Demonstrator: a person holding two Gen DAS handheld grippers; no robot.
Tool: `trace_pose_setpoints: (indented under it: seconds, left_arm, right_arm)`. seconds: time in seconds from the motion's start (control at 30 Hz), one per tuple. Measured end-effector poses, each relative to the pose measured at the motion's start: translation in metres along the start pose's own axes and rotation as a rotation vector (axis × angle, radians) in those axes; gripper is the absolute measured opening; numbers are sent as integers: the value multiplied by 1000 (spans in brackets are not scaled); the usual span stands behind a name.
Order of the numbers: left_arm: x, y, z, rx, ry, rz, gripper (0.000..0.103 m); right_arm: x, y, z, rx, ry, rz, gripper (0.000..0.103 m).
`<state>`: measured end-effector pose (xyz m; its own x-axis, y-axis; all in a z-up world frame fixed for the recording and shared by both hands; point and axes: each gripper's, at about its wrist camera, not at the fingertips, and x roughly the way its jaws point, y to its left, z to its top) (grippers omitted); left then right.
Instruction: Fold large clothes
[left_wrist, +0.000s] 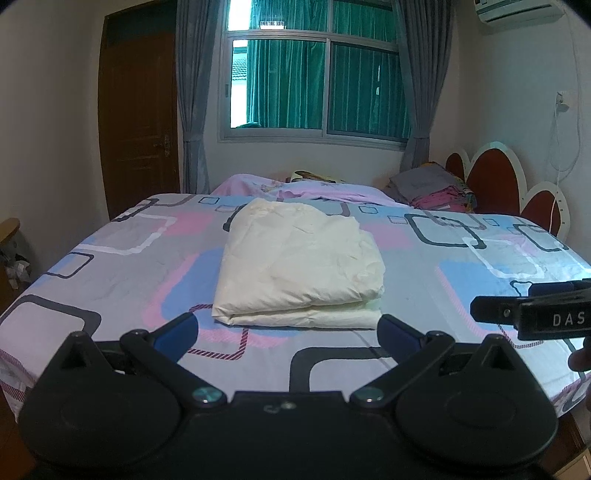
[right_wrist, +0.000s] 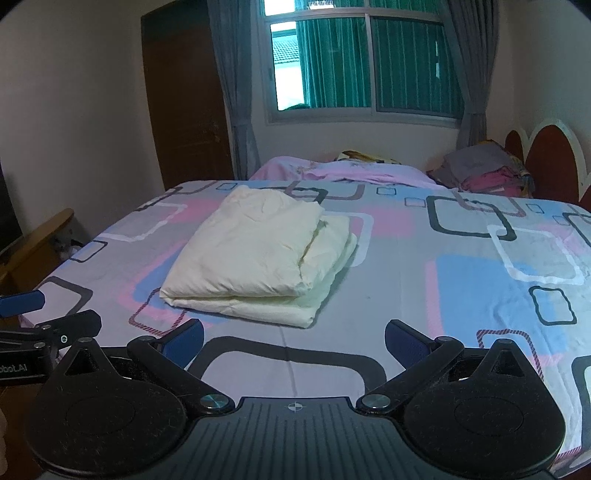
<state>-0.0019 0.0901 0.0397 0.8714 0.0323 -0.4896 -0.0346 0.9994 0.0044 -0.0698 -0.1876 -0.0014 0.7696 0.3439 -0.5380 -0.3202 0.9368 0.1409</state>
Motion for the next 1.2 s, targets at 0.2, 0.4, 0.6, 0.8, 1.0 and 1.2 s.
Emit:
trace_pose_setpoints:
  seconds: [0.2,0.4,0.6,0.8,1.0,1.2]
  left_arm:
    - [0,-5,-1,6,6,-12,103]
    - [0,-7,-2,11,8,-12,103]
    - [0,-8,-2,14,10,-14,103]
    - [2,-5,-3,17,14,-15,103]
    - [4,-3,-3,15,16,-15,103]
    - [5,0,-3,15,16,-17,103]
  right_arm:
    - [-4,-2,-1,1,6,-5,103]
    - [-6,-3,-3,5,4,-6,103]
    - [-6,-6,-3,4,7,-6,103]
    - [-6,-5,-3,6,5,-10,103]
    - [-4,-5,-2,5,11,-11,103]
    - [-3,-4,-2,1,12,-10,103]
